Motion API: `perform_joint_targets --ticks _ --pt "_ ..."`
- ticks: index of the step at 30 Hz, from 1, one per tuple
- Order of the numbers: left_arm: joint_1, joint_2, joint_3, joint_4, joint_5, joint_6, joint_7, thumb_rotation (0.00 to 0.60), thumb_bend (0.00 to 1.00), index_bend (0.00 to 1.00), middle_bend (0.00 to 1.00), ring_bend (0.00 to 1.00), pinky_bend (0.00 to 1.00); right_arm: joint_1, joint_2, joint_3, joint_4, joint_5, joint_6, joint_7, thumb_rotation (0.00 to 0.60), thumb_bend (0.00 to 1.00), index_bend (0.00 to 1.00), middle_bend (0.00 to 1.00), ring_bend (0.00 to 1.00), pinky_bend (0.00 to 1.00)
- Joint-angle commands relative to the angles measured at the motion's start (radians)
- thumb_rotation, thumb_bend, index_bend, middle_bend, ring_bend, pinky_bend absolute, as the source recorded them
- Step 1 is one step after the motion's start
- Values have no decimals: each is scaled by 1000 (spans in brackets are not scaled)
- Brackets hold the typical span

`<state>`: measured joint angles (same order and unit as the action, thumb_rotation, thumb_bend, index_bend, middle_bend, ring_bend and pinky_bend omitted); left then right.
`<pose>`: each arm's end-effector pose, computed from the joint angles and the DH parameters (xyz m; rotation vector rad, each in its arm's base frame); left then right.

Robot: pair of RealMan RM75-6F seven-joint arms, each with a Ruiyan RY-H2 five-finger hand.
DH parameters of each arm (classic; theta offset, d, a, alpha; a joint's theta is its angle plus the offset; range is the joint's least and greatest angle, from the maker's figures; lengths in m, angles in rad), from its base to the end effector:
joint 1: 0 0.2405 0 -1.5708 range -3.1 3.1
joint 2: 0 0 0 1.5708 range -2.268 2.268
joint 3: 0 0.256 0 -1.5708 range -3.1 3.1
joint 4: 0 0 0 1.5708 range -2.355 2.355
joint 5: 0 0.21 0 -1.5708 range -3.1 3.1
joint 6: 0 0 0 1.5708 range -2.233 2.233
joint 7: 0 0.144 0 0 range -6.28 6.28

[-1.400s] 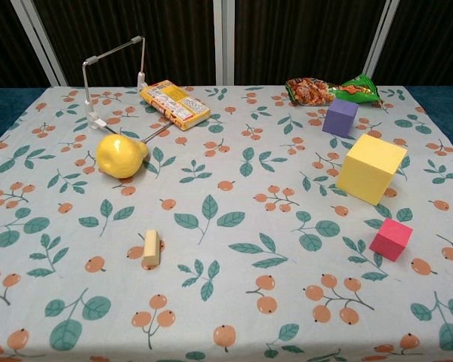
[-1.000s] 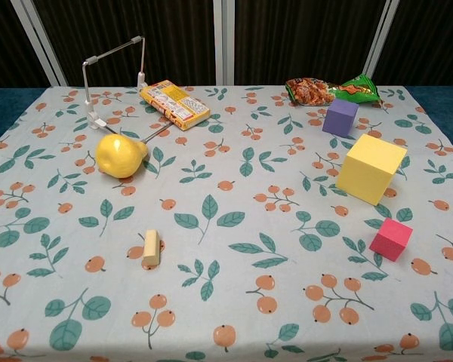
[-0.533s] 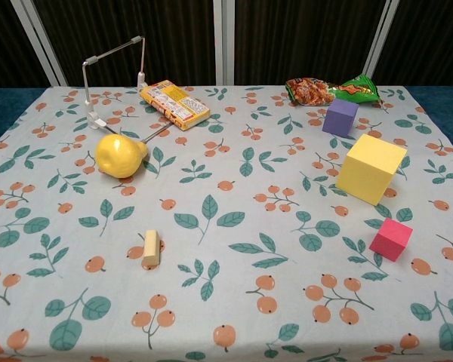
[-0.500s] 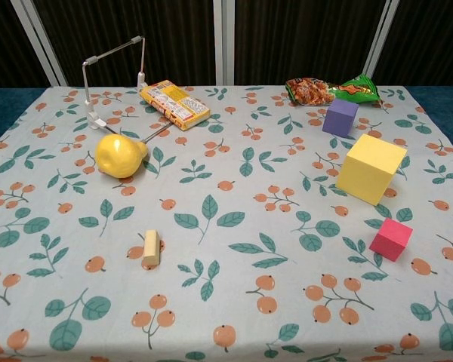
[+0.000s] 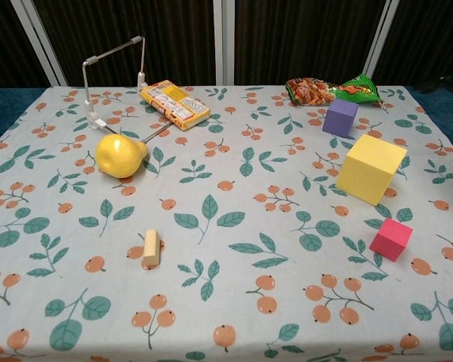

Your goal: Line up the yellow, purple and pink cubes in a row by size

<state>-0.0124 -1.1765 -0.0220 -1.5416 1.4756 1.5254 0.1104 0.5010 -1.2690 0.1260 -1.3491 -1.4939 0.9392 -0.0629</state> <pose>-0.3347 0.1521 0.1500 -1.3555 -0.8551 -0.7508 -0.2737 -0.3219 0.0816 1.8702 -0.7930 0.7141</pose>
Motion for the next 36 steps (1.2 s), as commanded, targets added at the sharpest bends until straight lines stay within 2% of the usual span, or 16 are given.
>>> perform_joint_targets --ticks 1,7,14,18,23,26,30,32,36 --pt "0 1 0 -1 -2 -2 2 600 120 308 280 222 203 61 -67 -4 83 -22 -40 -15 600 36 11 72 2 65" --pt "-1 2 -1 -2 -5 -7 4 600 120 308 281 222 203 112 -131 -15 157 -40 -58 5 600 34 12 77 0 51" --pt "1 3 0 0 -11 -9 2 600 120 308 281 222 202 144 -177 -55 209 -78 -61 34 600 34 83 112 0 47" --pt "0 2 0 1 -10 -11 2 600 120 307 281 222 203 149 -208 -73 243 -98 -37 75 600 97 156 147 0 39" --pt "0 5 -3 3 -9 -7 -2 600 120 307 281 222 203 147 -230 -83 269 -114 13 117 600 198 358 269 15 33" --pt "0 5 -1 4 -10 -12 -4 600 120 307 281 222 203 137 -238 -71 263 -105 57 142 600 197 448 352 58 31" --pt "2 4 1 6 -5 -6 -9 600 120 308 281 222 203 136 -230 -19 173 -47 81 133 600 155 459 366 66 19" --pt "3 3 1 8 -3 -3 -12 600 120 308 281 222 203 137 -230 8 120 -6 80 82 600 151 460 367 71 18" --pt "5 2 2 14 1 1 -22 600 120 308 281 222 203 150 -251 67 0 132 49 -121 600 147 447 352 76 15"
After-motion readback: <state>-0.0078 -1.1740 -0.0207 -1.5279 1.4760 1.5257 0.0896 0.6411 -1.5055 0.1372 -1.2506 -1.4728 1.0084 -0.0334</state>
